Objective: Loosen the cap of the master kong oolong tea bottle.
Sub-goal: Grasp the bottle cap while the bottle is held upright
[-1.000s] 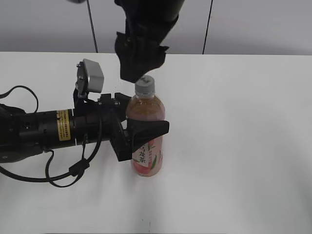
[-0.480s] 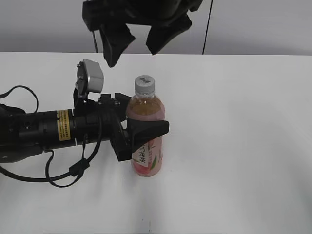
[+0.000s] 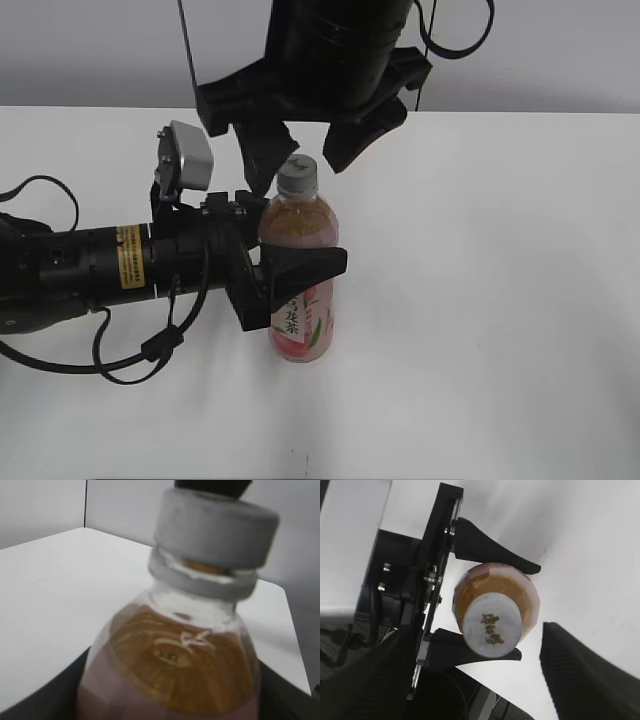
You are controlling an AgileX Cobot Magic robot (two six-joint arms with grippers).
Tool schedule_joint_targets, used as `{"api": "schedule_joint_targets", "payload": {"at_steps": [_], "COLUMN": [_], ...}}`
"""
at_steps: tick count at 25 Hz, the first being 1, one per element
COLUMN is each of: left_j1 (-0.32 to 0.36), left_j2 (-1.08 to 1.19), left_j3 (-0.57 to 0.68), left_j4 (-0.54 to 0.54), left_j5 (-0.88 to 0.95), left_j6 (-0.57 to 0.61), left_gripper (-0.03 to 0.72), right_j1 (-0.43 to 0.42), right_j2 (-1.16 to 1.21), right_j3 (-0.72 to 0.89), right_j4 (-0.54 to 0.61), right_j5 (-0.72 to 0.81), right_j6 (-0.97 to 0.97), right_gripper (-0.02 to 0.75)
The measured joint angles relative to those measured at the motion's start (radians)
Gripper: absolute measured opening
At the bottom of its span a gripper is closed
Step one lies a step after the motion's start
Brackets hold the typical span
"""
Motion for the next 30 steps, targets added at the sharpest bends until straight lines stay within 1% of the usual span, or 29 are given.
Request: {"api": "schedule_joint_targets", "payload": {"at_steps": [6, 12, 13, 16, 18, 20, 23, 26, 30], "left_j1": [0.0, 0.0, 0.0, 0.0, 0.0, 0.0, 0.0, 0.0, 0.0], "left_j2": [0.0, 0.0, 0.0, 0.0, 0.0, 0.0, 0.0, 0.0, 0.0], "left_j3": [0.0, 0.0, 0.0, 0.0, 0.0, 0.0, 0.0, 0.0, 0.0], "left_j4": [0.0, 0.0, 0.0, 0.001, 0.001, 0.001, 0.003, 0.004, 0.01], "left_j5": [-0.001, -0.001, -0.001, -0.001, -0.001, -0.001, -0.001, -0.002, -0.004], "left_j6": [0.0, 0.0, 0.0, -0.001, -0.001, -0.001, 0.0, 0.001, 0.007], "left_gripper": [0.455, 0.455, 0.455, 0.455, 0.455, 0.455, 0.455, 0.455, 0.455], "right_j1": [0.0, 0.0, 0.0, 0.0, 0.0, 0.0, 0.0, -0.001, -0.001], "right_j2": [0.002, 0.028, 0.029, 0.029, 0.029, 0.029, 0.029, 0.029, 0.029], "right_j3": [0.001, 0.001, 0.001, 0.001, 0.001, 0.0, 0.0, -0.002, -0.006], "right_j4": [-0.011, -0.013, -0.014, -0.026, -0.029, -0.029, -0.03, -0.031, -0.033], "right_j5": [0.0, 0.0, 0.0, 0.0, 0.001, 0.001, 0.002, 0.002, 0.004], "right_j6": [0.006, -0.014, -0.022, -0.072, -0.135, -0.219, -0.415, -0.662, -1.039], "right_gripper": [0.468, 0.424, 0.403, 0.274, 0.275, 0.275, 0.275, 0.275, 0.275]}}
